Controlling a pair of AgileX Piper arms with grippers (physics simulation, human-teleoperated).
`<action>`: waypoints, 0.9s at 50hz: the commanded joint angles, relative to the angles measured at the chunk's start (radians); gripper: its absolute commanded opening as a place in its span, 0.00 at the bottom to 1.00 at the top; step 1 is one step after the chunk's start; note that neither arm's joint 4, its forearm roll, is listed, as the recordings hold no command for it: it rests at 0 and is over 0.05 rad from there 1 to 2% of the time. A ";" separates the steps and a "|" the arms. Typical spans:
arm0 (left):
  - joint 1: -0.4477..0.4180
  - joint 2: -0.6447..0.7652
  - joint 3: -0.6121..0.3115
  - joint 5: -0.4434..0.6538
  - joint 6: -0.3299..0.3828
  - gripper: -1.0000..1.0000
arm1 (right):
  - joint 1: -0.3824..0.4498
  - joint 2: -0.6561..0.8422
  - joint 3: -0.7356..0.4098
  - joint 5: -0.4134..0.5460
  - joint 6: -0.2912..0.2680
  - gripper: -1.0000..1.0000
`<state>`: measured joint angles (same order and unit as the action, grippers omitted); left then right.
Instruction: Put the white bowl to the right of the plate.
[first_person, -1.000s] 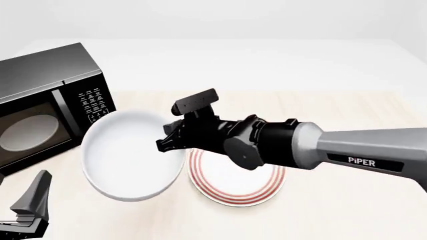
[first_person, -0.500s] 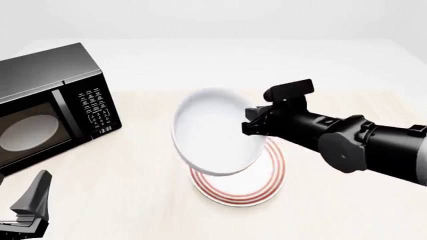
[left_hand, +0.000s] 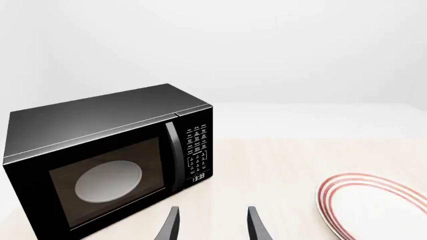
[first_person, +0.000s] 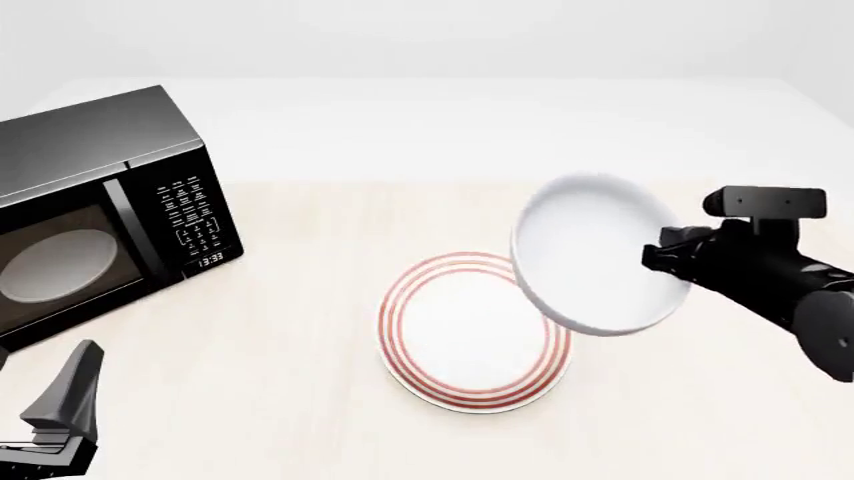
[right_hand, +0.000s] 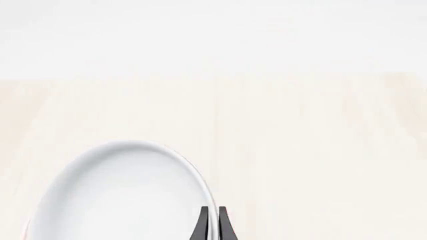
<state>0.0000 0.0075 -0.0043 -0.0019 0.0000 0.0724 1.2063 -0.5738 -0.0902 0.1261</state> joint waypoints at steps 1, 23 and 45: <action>0.000 0.000 0.000 0.000 0.000 1.00 | -0.189 -0.034 0.086 -0.037 0.011 0.00; 0.000 0.000 0.000 0.000 0.000 1.00 | -0.424 0.021 0.219 -0.140 -0.008 0.00; 0.000 0.000 0.000 0.000 0.000 1.00 | -0.573 0.156 0.214 -0.206 -0.067 0.00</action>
<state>0.0000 0.0075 -0.0043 -0.0019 0.0000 -0.4454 1.3040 -0.3575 -0.2543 0.0666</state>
